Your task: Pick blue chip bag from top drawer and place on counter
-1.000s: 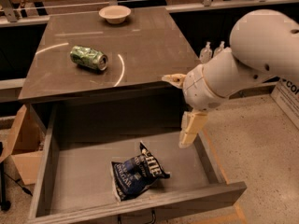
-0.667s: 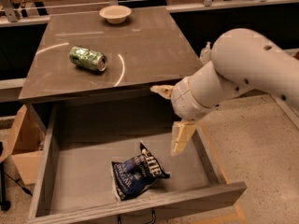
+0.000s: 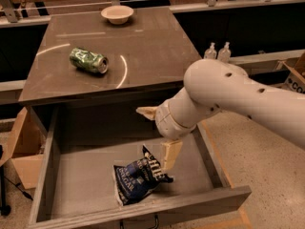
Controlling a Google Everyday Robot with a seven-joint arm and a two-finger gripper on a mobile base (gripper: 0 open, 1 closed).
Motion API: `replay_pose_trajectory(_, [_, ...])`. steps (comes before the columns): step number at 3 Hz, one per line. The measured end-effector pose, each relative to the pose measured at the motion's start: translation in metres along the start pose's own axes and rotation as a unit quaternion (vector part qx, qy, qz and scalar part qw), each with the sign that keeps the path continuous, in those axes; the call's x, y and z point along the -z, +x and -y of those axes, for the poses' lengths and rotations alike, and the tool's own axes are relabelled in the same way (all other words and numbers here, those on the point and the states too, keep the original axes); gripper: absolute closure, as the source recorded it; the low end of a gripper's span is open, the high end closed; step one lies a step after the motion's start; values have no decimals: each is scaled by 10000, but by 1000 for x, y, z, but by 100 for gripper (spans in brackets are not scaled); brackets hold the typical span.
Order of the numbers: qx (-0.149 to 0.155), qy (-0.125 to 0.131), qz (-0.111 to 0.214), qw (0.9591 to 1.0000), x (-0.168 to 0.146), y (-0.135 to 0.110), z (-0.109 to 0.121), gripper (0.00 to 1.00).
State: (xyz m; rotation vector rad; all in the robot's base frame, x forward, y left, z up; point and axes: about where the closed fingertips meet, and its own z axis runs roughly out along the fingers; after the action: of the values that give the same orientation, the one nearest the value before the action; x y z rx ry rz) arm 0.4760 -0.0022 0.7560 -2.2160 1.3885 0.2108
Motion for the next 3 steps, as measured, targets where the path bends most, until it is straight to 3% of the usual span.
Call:
replay_pose_trajectory(1, [156, -168, -66, 9997, -26, -6, -11, 0])
replay_pose_trajectory(3, [345, -532, -490, 9968, -85, -17, -31, 0])
